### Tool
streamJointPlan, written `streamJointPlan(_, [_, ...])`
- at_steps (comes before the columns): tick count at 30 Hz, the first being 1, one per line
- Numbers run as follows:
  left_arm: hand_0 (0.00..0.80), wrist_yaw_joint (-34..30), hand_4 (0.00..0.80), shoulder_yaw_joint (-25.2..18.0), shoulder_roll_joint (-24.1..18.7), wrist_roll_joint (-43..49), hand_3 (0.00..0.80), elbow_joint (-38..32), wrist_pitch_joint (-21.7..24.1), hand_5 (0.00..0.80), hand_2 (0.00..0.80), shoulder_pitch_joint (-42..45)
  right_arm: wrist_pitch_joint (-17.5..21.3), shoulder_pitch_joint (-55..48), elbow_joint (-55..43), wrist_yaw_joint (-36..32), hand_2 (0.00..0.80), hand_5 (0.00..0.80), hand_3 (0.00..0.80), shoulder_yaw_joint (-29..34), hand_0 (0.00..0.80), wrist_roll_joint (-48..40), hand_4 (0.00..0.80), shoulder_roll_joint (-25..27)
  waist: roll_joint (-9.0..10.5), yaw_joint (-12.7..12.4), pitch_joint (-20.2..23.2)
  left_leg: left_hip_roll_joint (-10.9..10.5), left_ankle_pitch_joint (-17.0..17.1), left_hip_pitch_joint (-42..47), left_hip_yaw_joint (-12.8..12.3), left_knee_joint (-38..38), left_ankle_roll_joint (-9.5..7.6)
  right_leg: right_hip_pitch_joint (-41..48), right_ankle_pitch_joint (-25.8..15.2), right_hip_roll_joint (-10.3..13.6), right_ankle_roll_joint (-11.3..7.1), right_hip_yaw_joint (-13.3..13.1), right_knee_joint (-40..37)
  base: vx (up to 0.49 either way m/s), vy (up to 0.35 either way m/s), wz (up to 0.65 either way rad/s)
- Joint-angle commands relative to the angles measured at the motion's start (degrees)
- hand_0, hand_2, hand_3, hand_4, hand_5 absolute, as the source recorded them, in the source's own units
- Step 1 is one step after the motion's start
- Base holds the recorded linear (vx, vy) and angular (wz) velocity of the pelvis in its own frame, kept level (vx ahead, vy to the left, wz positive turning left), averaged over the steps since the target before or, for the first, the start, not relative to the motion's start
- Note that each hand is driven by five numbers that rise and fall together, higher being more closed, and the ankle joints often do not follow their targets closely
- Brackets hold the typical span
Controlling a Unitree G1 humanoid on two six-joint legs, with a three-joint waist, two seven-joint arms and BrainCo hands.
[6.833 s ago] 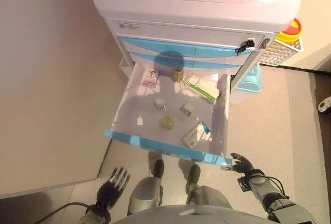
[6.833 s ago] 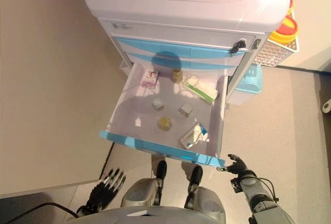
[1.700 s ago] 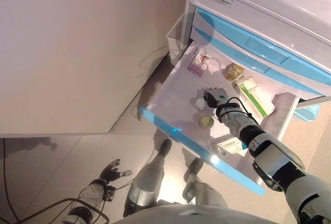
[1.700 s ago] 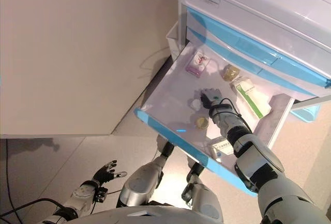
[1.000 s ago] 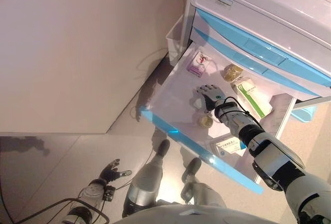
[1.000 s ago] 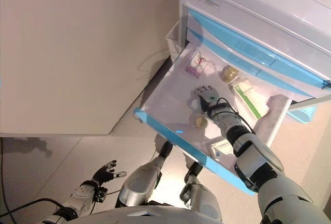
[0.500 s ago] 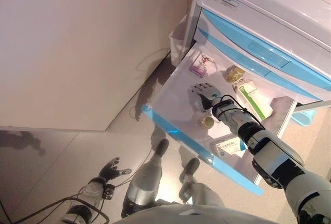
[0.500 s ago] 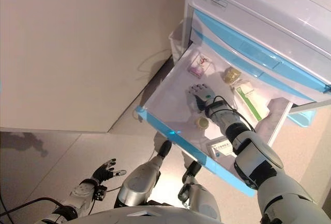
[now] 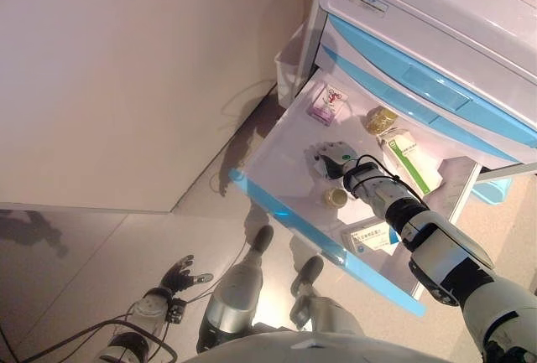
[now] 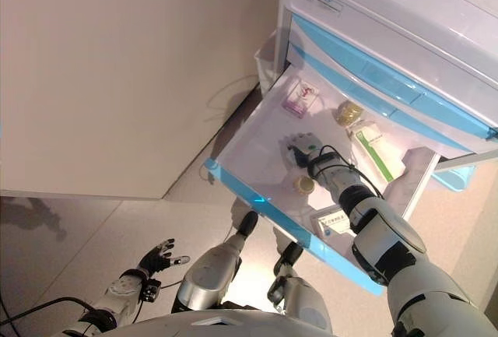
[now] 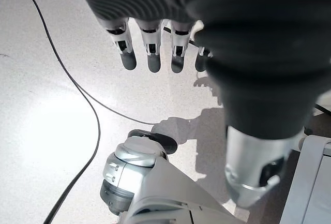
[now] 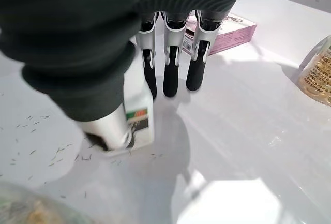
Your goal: Open the drawer and pick up the medicine
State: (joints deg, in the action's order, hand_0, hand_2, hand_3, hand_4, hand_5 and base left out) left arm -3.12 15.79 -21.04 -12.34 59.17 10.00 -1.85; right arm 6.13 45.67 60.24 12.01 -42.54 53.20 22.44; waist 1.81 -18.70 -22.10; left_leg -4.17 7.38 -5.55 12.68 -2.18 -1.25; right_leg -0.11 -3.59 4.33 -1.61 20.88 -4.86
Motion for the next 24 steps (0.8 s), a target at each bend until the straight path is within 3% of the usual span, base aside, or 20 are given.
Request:
streamJointPlan(1, [0.000,-0.1,0.000,0.7,-1.7,0.0,0.000,0.2,-0.3,0.000,0.000,0.7,0.4,1.5,-2.0,1.0,0.800,0.800,0.800,-2.4,0.800,0.7,0.800,1.0,-0.15,-0.8,1.8,-2.7,-6.0,-0.5,-0.7,-0.8,-1.90,-2.8,3.4,2.4,-4.92,-1.3,8.9,0.000,0.000,0.00])
streamJointPlan(17, [0.000,-0.2,0.000,-0.4,-2.0,0.9,0.000,0.1,-1.0,0.000,0.000,1.4,-0.8,0.4,-6.6,0.6,0.800,0.800,0.800,-0.8,0.800,-2.8,0.800,1.9,0.84,0.0,2.9,-2.3,-6.4,0.5,-1.3,-1.0,-1.86,-2.0,3.1,2.1,-4.99,-1.7,8.2,-0.001,-0.002,0.00])
streamJointPlan(20, [0.000,-0.1,0.000,-2.5,-2.6,1.7,0.000,-0.4,-2.3,0.000,0.000,2.1,-2.4,-0.7,-17.3,-8.6,0.800,0.800,0.800,-0.5,0.800,-5.6,0.800,4.5,2.31,1.3,3.4,-1.8,-6.9,1.2,-2.2,-1.0,-1.87,-1.7,2.8,1.7,-5.18,-2.7,8.0,-0.028,-0.053,-0.10])
streamJointPlan(22, [0.000,0.0,0.000,-4.4,-3.2,1.7,0.000,-0.5,-3.3,0.000,0.000,2.7,-4.9,-2.7,-29.9,-20.0,0.800,0.800,0.800,-0.3,0.800,-10.3,0.800,8.3,3.50,3.1,3.9,-1.3,-7.3,2.0,-3.2,-1.0,-1.88,-1.4,2.7,1.4,-5.13,-3.8,8.0,-0.024,-0.031,-0.23])
streamJointPlan(24, [0.000,0.3,0.000,-5.9,-3.5,1.2,0.000,0.0,-4.1,0.000,0.000,3.1,-5.0,-4.8,-40.2,-29.4,0.800,0.800,0.800,0.4,0.800,-15.3,0.800,13.0,4.43,4.8,4.7,-0.8,-7.7,3.1,-4.4,-1.1,-1.90,-1.1,2.5,1.1,-5.00,-5.1,7.9,-0.006,-0.006,-0.27])
